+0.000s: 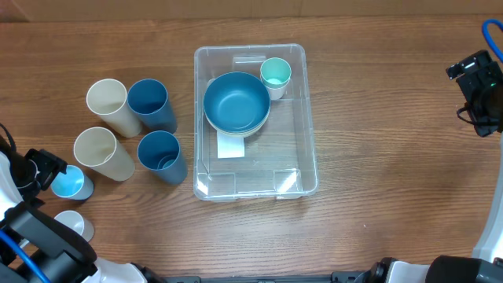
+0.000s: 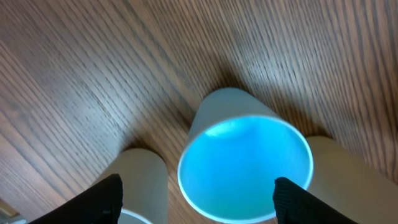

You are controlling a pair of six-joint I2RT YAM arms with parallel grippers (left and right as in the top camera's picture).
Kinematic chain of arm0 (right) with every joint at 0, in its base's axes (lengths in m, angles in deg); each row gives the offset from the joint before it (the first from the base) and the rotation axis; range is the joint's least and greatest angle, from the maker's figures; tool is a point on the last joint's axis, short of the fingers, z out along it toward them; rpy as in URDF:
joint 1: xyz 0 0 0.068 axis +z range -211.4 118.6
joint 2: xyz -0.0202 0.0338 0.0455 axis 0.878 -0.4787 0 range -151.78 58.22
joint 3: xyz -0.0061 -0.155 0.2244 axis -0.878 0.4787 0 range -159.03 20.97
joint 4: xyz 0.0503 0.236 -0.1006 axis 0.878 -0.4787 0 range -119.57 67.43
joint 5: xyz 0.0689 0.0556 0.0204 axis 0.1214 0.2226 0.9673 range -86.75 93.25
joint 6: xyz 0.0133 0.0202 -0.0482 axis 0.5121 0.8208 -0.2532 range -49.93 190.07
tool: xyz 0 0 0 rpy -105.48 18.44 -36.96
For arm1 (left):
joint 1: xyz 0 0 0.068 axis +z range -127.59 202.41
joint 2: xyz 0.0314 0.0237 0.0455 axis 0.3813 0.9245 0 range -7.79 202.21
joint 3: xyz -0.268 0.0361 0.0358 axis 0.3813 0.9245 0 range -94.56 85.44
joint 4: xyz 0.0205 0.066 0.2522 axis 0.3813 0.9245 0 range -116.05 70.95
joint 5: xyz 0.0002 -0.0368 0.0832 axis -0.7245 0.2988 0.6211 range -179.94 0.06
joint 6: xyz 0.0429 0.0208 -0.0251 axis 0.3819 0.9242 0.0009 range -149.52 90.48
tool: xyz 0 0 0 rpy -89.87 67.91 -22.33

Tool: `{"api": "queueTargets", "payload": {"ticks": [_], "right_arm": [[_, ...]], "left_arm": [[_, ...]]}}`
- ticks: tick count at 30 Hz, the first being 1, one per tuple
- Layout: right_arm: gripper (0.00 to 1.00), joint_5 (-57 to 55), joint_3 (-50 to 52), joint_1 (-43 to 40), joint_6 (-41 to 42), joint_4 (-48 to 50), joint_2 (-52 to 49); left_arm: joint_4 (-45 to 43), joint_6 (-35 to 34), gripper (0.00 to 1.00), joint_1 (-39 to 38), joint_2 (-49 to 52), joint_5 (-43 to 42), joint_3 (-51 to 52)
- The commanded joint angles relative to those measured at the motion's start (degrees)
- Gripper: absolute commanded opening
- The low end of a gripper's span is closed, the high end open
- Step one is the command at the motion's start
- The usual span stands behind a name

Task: Pack container
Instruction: 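Grasp the light-blue cup with the left gripper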

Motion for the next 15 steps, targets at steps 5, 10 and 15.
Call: {"api": "queueTargets", "payload": {"ticks": [5, 10, 15], "right_arm": [[1.0, -0.17, -0.52, 0.11, 0.26, 0.17, 0.28], [1.0, -0.17, -0.52, 0.11, 0.26, 0.2, 0.28], [1.0, -0.17, -0.52, 0.11, 0.26, 0.17, 0.28]], "left_arm": [[-4.68, 0.85, 0.63, 0.31, -0.17, 3.63, 2.16], [-9.99, 0.42, 0.56, 0.26, -0.17, 3.02, 7.82], [-13.35, 0.44, 0.26, 0.26, -0.17, 2.49, 8.68]]}}
